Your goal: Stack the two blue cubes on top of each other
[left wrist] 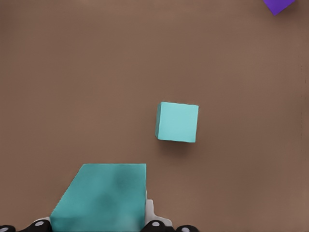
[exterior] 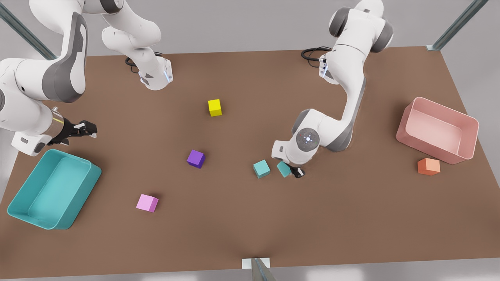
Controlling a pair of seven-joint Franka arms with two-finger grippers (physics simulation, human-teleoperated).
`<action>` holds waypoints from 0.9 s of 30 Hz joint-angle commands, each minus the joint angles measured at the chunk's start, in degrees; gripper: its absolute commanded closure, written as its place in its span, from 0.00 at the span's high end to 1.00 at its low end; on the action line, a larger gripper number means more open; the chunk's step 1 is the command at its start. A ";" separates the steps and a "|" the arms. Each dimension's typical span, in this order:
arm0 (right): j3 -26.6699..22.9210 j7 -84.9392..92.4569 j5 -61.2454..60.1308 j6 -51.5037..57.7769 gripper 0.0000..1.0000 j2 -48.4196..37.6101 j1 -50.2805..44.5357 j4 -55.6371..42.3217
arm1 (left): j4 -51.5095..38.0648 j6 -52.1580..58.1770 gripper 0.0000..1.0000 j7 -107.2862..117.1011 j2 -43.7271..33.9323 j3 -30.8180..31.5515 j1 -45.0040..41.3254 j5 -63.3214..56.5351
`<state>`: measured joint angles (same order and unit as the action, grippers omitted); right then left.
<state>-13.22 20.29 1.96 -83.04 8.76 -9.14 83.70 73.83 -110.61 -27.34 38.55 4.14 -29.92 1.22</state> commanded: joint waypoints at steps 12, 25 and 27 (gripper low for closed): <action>-0.05 0.62 -0.12 -0.10 1.00 -0.06 0.00 0.06 | -10.46 5.32 0.67 79.20 10.31 1.84 -3.48 2.82; -0.05 0.62 -0.12 -0.10 1.00 0.38 0.00 0.06 | -11.08 0.92 0.67 78.93 12.33 1.75 -3.30 2.74; -0.05 0.62 -0.12 -0.10 1.00 0.38 0.00 0.06 | -11.08 0.66 0.68 78.93 12.77 1.75 -3.13 2.74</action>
<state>-13.22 20.78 1.88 -83.18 9.19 -9.14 83.74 62.75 -108.58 34.26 51.30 5.89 -33.08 3.84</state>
